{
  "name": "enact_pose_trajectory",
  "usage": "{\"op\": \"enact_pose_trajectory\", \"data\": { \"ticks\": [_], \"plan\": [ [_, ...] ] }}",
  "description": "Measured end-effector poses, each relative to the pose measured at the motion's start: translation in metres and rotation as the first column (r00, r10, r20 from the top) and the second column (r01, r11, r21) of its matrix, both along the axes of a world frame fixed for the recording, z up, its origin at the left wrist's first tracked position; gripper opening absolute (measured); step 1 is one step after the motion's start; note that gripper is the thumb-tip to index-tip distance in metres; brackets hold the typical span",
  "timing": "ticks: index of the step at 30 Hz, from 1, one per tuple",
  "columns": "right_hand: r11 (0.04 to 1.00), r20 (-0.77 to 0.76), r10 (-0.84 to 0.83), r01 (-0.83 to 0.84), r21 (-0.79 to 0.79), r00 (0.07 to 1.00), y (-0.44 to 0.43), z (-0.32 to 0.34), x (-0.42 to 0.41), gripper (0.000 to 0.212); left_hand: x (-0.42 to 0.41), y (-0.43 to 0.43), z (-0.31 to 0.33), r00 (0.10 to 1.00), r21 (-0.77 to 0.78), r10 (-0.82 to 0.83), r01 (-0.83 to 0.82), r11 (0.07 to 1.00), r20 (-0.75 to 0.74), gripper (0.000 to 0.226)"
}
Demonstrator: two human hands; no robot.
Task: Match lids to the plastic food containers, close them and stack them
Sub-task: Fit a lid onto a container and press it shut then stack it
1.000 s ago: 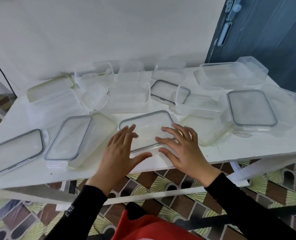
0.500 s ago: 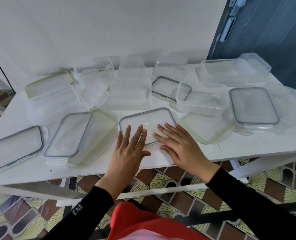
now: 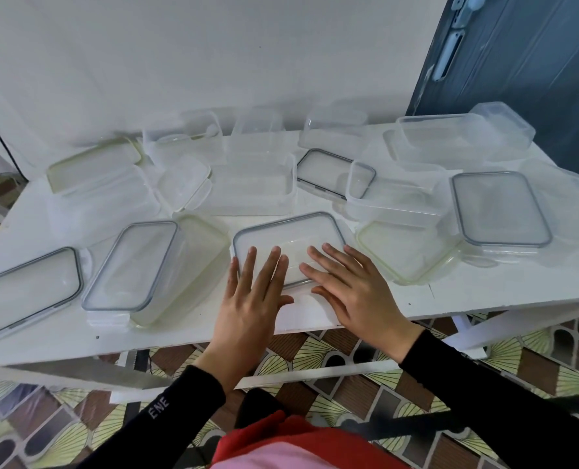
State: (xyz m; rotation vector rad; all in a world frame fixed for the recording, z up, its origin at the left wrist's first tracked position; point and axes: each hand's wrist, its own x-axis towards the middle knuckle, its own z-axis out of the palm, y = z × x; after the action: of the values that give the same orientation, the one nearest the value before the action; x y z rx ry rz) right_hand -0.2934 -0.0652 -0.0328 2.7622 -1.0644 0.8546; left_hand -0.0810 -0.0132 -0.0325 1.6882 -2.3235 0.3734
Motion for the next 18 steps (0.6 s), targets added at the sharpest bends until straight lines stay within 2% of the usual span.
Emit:
{"op": "enact_pose_trajectory", "data": {
  "ticks": [5,8,10,14,16,18],
  "plan": [
    [1.000,-0.008,-0.009,0.009,-0.013,1.000,0.000,0.000,0.000,0.038,0.004,-0.004,0.001,0.999,-0.006,-0.029,0.029,1.000,-0.023,0.055],
    [0.997,-0.057,-0.056,0.053,-0.049,0.997,0.001,0.008,0.002,0.037,0.016,-0.012,0.004,0.989,-0.007,-0.131,0.131,0.991,-0.065,0.054],
    [0.998,-0.076,-0.040,0.036,-0.045,0.996,0.003,0.014,0.000,0.037,0.029,-0.018,0.007,0.973,0.018,-0.229,0.229,0.973,-0.033,0.058],
    [0.983,-0.021,0.138,-0.135,0.121,0.990,-0.006,0.028,-0.011,0.027,0.055,-0.026,0.017,0.925,0.079,-0.379,0.379,0.922,-0.021,0.059],
    [0.955,-0.029,0.197,-0.185,0.231,0.980,-0.017,0.031,-0.019,0.033,0.068,-0.031,0.020,0.894,0.096,-0.443,0.448,0.889,-0.065,0.057],
    [0.921,-0.059,0.238,-0.206,0.330,0.970,-0.022,0.031,-0.024,0.043,0.076,-0.035,0.026,0.908,0.088,-0.408,0.416,0.905,-0.093,0.066]
  ]
}}
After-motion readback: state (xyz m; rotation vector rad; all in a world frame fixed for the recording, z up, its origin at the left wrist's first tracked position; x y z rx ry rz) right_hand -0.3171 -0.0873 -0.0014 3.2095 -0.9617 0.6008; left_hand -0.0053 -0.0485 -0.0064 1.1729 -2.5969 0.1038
